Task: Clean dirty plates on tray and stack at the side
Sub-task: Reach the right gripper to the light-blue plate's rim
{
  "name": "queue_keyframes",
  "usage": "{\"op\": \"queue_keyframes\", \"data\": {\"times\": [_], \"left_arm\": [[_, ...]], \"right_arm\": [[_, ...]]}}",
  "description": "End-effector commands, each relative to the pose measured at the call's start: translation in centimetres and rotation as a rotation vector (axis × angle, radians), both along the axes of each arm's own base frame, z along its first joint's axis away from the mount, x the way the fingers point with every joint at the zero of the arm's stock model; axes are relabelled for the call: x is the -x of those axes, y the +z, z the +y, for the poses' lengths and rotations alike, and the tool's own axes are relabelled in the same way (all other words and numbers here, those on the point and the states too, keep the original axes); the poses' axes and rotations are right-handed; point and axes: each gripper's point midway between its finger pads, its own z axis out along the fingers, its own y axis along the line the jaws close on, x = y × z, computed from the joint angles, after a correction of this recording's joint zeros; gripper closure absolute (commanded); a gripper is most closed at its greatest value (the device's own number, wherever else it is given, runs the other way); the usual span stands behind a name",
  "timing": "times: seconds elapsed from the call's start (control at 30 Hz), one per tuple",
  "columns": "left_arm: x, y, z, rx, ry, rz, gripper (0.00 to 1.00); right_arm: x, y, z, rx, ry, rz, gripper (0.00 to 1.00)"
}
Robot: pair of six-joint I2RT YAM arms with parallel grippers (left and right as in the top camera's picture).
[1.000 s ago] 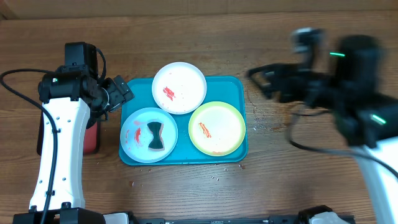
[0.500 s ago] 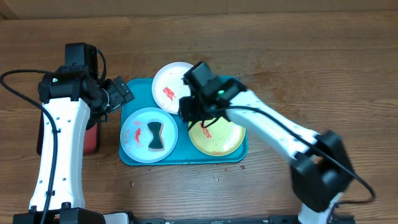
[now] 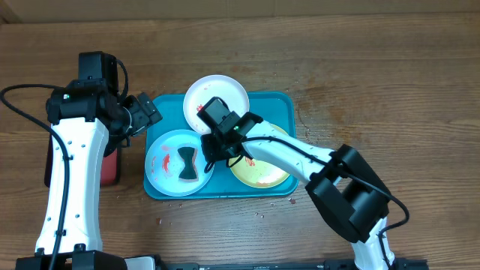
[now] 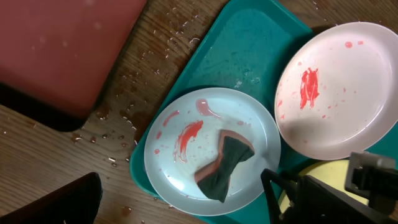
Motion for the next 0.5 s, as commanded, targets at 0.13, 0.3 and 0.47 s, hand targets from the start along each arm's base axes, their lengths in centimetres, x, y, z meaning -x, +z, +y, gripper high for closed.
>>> {"op": "queue_keyframes", "data": {"times": [0.13,0.3,0.47], "left_arm": [[-0.4,-0.3,-1.7,0.064,-0.13,-0.009,0.0],[0.3,-1.5,-2.6,0.08,-0.221,0.022,0.15],[1.7,-5.2,-4.5,0.166,-0.274,0.073,0.19]], "right_arm": [[-0.3,-1.4,-0.5,0.028,-0.037,-0.016,0.66],[-0.3,-1.6,-0.5,0.03,-0.041,-0.011,0.73],[-0.3,-1.6,-0.5,0.027,-0.047,-0.009,0.73]]}}
